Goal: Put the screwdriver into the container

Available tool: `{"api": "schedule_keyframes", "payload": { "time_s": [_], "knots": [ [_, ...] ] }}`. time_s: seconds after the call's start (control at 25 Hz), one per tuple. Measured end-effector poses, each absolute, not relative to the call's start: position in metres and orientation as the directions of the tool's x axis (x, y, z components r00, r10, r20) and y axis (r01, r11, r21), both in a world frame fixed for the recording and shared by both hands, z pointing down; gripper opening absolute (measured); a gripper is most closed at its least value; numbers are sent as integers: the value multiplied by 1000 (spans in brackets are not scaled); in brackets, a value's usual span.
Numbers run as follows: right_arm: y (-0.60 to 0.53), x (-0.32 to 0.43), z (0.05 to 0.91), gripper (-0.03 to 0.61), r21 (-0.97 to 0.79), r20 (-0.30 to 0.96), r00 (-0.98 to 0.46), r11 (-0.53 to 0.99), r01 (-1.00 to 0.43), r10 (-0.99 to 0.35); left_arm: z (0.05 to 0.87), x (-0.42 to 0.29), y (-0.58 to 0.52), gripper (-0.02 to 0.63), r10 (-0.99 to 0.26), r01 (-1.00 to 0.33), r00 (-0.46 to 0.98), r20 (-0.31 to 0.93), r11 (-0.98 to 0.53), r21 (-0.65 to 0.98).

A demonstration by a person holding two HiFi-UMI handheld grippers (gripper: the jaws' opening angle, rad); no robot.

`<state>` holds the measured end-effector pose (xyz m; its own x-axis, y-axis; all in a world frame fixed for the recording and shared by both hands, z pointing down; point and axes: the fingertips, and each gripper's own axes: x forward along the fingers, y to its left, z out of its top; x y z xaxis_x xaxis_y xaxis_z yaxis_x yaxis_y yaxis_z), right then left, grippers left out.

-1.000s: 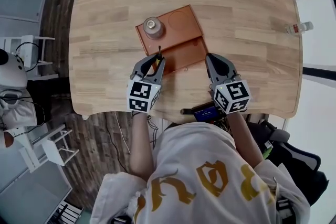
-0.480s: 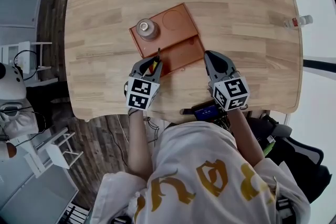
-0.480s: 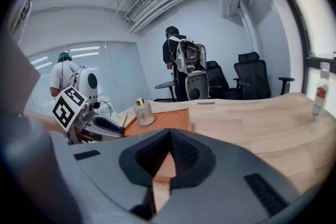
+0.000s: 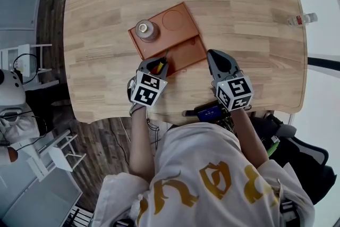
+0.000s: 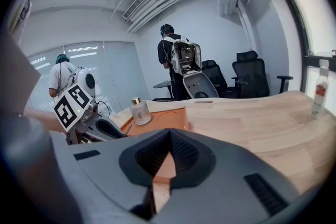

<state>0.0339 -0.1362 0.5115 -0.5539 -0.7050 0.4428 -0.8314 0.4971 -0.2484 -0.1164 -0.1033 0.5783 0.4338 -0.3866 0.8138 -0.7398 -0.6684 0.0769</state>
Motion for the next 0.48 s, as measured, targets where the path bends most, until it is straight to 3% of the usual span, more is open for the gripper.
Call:
{"api": "schedule_keyframes", "payload": {
  "time_s": [0.48],
  "knots": [
    [-140,39,520,9,-264,457,-542,474,-840,-705,599,-106,-97,77,-186,-690,371,910,-711,136]
  ]
}}
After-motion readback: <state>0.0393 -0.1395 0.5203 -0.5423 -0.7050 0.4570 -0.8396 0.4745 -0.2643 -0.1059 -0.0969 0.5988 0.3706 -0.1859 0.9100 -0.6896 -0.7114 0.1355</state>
